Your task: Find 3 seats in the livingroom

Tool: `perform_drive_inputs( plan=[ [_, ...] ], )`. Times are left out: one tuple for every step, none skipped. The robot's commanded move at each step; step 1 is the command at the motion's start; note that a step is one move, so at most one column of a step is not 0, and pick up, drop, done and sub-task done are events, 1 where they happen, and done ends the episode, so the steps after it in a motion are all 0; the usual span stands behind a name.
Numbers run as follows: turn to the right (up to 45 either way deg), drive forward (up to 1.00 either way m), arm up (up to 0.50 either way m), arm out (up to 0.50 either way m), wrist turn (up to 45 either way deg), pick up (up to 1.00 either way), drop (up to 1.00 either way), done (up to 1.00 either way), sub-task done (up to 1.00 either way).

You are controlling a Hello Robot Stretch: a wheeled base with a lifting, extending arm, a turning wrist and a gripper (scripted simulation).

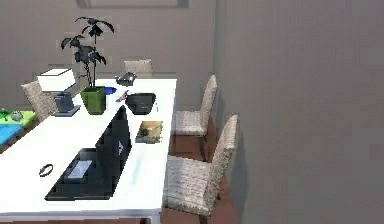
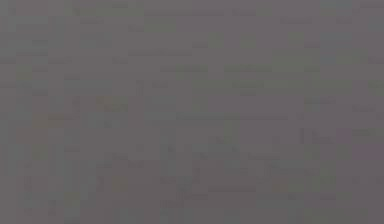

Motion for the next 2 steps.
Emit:
perform_drive_inputs(
  plan=[
    [0.0, 0.0, 0.0, 0.0, 0.0, 0.0, 0.0, 0.0, 1.0],
    [-45.0, 0.0, 0.0, 0.0, 0.0, 0.0, 0.0, 0.0, 0.0]
  ],
)
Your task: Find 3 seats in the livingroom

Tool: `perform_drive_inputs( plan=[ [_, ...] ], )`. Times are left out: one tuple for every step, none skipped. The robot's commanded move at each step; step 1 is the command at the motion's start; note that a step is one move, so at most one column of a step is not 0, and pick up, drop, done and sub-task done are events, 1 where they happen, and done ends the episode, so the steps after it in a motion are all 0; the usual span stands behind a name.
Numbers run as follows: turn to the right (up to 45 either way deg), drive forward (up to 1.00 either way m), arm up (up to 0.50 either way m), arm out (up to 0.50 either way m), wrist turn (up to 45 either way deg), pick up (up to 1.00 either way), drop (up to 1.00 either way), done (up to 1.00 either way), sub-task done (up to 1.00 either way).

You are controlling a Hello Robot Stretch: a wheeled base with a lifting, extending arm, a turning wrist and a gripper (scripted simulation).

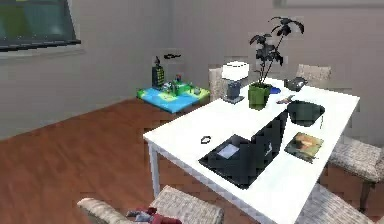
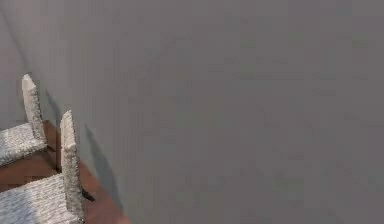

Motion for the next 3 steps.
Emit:
perform_drive_inputs(
  plan=[
    [-45.0, 0.0, 0.0, 0.0, 0.0, 0.0, 0.0, 0.0, 0.0],
    [-45.0, 0.0, 0.0, 0.0, 0.0, 0.0, 0.0, 0.0, 0.0],
    [-24.0, 0.0, 0.0, 0.0, 0.0, 0.0, 0.0, 0.0, 0.0]
  ],
)
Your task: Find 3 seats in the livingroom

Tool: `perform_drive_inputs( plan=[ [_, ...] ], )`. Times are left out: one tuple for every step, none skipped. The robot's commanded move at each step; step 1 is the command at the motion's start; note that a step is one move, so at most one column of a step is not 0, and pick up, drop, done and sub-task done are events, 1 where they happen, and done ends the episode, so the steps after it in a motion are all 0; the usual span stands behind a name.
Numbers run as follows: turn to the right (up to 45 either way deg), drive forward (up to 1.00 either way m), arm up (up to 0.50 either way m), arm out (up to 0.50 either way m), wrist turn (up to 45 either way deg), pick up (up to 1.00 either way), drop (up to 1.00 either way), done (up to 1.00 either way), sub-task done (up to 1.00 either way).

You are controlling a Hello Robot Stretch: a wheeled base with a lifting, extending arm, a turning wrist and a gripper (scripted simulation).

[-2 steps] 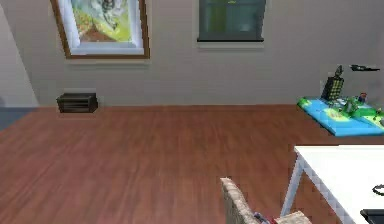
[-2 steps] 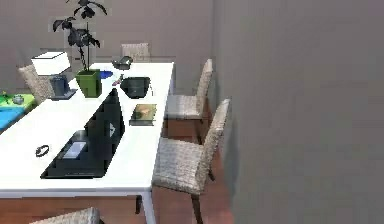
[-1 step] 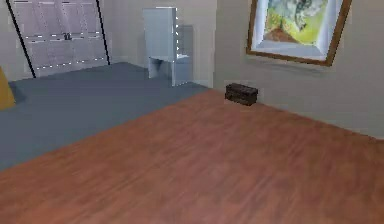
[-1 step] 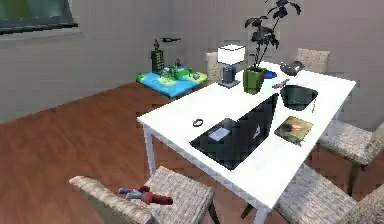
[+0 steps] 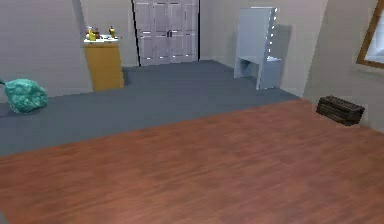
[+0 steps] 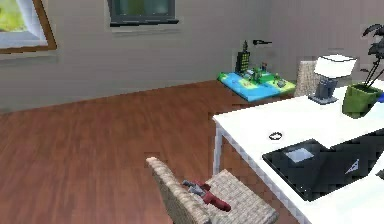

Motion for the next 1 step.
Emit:
perform_drive_inputs(
  plan=[
    [0.0, 0.45, 0.0, 0.0, 0.0, 0.0, 0.0, 0.0, 0.0]
  ],
)
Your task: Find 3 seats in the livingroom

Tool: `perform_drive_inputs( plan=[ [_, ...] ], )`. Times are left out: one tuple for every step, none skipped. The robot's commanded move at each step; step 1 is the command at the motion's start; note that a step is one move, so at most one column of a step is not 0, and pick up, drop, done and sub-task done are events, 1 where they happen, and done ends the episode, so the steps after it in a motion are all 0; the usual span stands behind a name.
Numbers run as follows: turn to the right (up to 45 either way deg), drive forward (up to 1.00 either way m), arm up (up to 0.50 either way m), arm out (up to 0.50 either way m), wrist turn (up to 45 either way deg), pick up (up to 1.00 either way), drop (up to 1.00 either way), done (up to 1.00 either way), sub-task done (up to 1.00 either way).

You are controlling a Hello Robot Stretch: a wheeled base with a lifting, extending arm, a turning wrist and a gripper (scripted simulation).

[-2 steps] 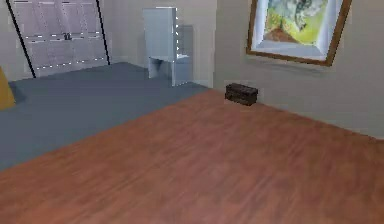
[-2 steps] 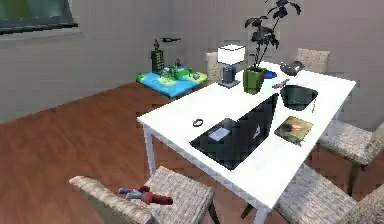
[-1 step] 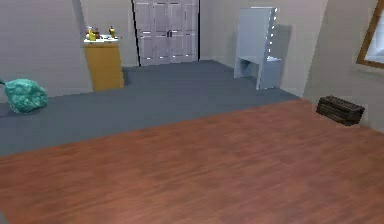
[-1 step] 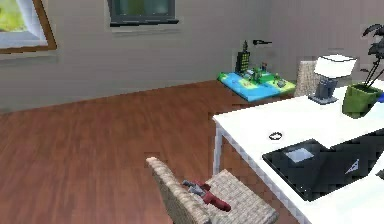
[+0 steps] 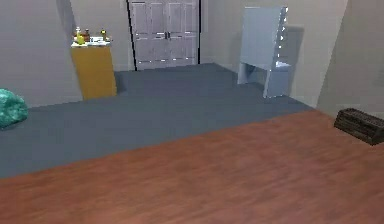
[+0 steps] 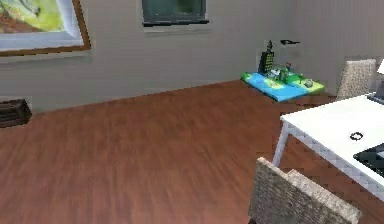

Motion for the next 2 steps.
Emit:
perform_drive_inputs(
  plan=[
    [45.0, 0.0, 0.0, 0.0, 0.0, 0.0, 0.0, 0.0, 0.0],
    [21.0, 0.0, 0.0, 0.0, 0.0, 0.0, 0.0, 0.0, 0.0]
  ],
)
